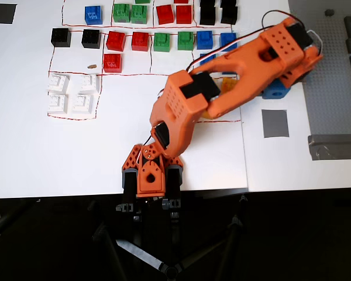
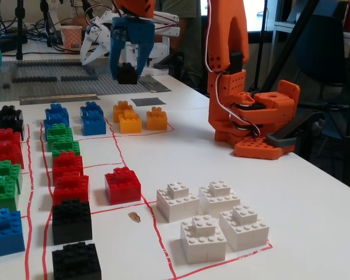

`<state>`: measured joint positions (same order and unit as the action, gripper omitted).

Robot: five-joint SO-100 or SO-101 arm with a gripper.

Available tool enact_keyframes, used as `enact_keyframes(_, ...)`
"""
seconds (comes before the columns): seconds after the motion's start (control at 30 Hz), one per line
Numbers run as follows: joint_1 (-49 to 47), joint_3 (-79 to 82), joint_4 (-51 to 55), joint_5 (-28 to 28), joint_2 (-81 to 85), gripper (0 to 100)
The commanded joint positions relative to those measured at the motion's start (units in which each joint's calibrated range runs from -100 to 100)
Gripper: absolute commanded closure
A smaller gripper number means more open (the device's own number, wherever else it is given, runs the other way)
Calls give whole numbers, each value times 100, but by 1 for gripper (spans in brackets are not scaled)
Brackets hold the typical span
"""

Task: Grab the block and put it in the grey marker

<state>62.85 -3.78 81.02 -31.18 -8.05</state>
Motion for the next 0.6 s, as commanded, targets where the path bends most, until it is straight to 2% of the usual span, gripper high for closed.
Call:
enact_keyframes(0.0, 479, -834, -199, -230, 71, 100)
enact_keyframes(0.27, 1186, -1452, -207, -640, -689, 100)
enact_keyframes(0.57, 1502, -1887, -215, -786, -1388, 100)
